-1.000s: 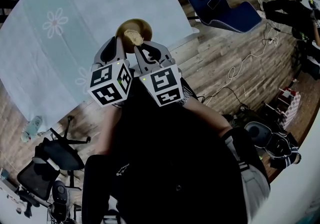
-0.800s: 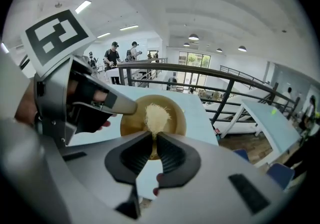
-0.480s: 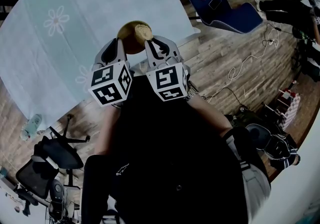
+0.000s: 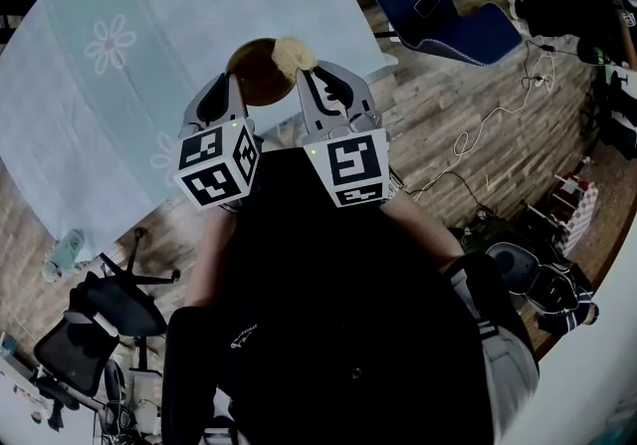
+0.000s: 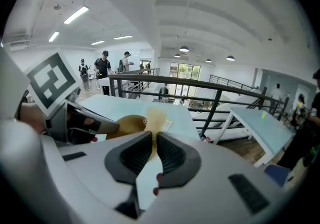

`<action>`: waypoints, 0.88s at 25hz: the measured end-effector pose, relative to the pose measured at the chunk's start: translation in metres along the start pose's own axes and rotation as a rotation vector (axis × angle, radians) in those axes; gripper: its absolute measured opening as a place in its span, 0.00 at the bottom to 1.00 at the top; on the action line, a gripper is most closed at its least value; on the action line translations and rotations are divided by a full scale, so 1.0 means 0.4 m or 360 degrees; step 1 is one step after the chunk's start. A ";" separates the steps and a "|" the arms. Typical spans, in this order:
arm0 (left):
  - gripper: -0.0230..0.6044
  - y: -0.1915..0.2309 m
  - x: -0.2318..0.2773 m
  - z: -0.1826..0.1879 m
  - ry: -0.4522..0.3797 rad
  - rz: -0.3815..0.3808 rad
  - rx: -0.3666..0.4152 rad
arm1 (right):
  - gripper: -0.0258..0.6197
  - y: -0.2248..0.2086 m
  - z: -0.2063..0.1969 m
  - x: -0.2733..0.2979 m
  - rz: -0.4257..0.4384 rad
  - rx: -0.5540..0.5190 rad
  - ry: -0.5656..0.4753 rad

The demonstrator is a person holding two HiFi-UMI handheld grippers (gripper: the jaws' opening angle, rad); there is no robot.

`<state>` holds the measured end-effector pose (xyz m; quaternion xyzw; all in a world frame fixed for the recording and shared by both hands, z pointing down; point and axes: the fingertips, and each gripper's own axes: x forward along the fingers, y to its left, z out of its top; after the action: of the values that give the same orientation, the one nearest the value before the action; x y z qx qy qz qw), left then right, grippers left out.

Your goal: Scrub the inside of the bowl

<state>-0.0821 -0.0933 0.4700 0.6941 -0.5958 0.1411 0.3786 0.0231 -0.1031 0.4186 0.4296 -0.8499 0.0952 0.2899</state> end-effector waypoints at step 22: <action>0.08 -0.067 -0.009 -0.007 0.0053 -0.0169 0.0112 | 0.10 0.061 -0.087 0.070 0.0255 0.0256 0.0336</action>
<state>-0.0571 -0.0889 0.4599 0.7351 -0.5465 0.1531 0.3709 0.0053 -0.0929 0.4652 0.3698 -0.8360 0.2305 0.3337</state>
